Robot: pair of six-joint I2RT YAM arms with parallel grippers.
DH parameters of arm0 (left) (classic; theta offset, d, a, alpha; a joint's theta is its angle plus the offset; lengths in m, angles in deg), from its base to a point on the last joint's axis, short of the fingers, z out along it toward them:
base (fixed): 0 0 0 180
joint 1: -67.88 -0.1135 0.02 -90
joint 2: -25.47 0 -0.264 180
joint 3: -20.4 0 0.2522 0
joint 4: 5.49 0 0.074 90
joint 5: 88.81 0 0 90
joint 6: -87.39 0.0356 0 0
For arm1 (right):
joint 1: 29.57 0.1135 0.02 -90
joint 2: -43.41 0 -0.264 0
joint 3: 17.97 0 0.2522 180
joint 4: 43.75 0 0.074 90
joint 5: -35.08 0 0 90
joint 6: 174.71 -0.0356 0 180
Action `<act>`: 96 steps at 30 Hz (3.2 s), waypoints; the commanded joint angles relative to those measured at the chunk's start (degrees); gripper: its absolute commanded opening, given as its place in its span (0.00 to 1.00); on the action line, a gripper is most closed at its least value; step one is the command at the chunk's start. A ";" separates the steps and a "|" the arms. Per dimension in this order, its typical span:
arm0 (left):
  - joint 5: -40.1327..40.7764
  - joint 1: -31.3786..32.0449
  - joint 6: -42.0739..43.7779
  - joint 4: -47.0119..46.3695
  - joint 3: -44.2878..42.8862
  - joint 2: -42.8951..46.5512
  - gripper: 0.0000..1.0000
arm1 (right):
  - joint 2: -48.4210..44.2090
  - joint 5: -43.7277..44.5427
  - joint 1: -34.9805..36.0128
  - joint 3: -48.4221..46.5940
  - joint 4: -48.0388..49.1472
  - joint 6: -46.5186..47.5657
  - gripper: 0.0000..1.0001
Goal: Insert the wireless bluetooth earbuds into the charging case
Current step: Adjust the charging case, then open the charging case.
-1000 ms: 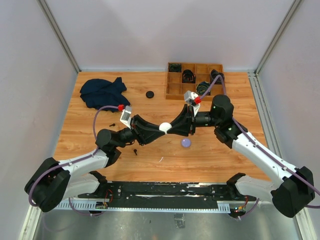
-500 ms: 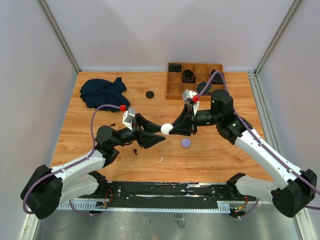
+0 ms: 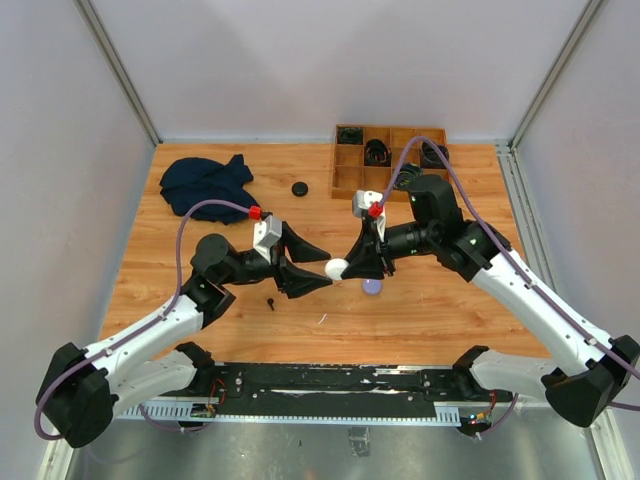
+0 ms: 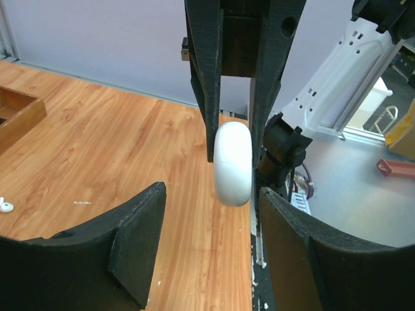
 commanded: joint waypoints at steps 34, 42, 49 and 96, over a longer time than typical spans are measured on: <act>1.40 -0.21 4.60 1.91 1.37 2.41 0.00 | -1.63 18.40 10.43 -1.57 2.39 4.48 0.67; 1.98 -0.17 3.38 -1.06 3.04 3.30 0.00 | -2.52 24.93 12.39 0.14 5.96 4.47 0.72; 1.28 -0.08 3.45 -1.35 3.30 3.48 0.00 | -1.50 29.96 13.58 0.22 6.14 5.53 0.72; 5.20 0.89 3.58 -1.53 6.45 1.67 0.00 | -2.86 42.06 13.58 -1.90 4.16 5.10 0.83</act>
